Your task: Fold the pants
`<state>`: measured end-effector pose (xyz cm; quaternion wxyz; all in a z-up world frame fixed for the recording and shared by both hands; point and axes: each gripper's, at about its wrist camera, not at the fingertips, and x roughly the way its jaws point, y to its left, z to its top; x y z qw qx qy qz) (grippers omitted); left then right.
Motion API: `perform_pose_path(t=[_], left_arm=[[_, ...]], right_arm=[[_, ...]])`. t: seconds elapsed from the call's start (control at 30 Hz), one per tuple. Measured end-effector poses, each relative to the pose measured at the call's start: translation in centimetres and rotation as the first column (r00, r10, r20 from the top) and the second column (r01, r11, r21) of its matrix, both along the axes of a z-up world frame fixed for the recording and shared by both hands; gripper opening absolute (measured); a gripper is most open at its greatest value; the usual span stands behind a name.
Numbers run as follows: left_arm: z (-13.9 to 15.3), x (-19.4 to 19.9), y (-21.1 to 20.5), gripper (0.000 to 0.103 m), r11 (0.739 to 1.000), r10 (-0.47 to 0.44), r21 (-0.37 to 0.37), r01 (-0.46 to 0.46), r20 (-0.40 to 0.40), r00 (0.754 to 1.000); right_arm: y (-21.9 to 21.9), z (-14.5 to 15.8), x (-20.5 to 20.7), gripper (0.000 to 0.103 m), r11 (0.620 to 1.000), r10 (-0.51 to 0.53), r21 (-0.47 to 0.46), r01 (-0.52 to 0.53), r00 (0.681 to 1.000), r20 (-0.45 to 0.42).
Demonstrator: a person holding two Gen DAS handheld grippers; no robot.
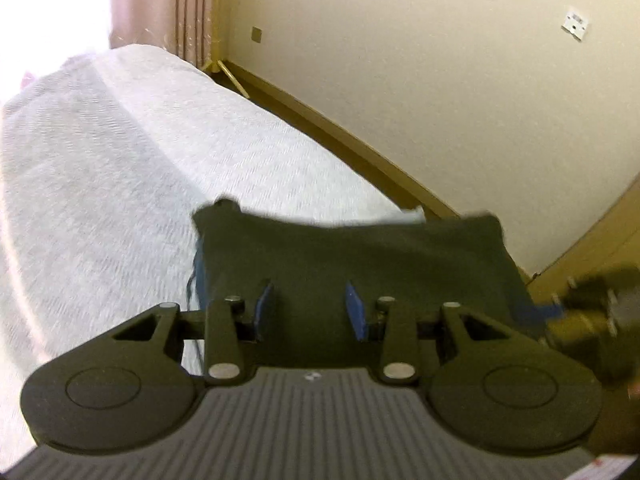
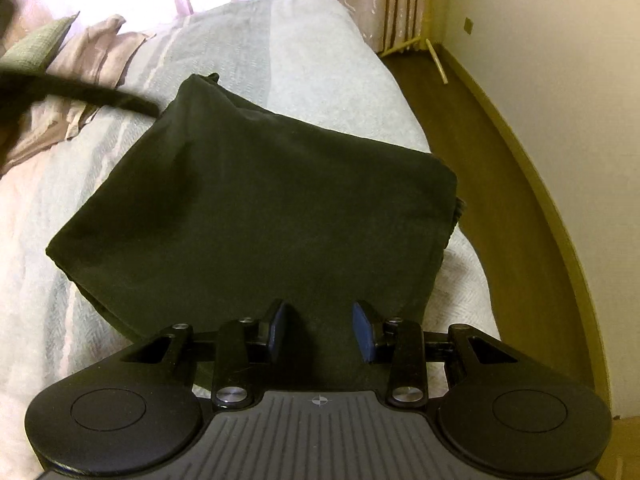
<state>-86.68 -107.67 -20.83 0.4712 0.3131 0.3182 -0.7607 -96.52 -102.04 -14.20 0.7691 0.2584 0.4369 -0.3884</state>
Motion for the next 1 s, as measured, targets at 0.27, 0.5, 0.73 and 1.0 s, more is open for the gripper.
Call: perform_pose_path(t=[0.27, 0.5, 0.73, 1.0], left_arm=[[-6.6, -1.3, -7.3, 0.018, 0.996, -0.008, 0.094, 0.004, 0.041, 0.999], [-5.5, 0.1, -7.4, 0.021, 0.994, -0.025, 0.103, 0.024, 0.009, 1.0], [-0.8, 5.4, 0.5, 0.025, 0.988, 0.01, 0.154, -0.001, -0.062, 0.998], [-4.8, 4.4, 8.7, 0.027, 0.979, -0.014, 0.201, 0.018, -0.022, 1.0]], right_arm=[[0.8, -0.9, 0.2, 0.035, 0.998, 0.018, -0.068, -0.018, 1.0, -0.007], [0.4, -1.0, 0.1, 0.035, 0.999, 0.02, -0.047, -0.02, 1.0, 0.003], [0.0, -0.6, 0.3, 0.035, 1.0, 0.021, -0.017, -0.021, 1.0, -0.002], [-0.4, -0.2, 0.3, 0.035, 0.999, 0.05, 0.001, -0.05, 0.999, -0.014]])
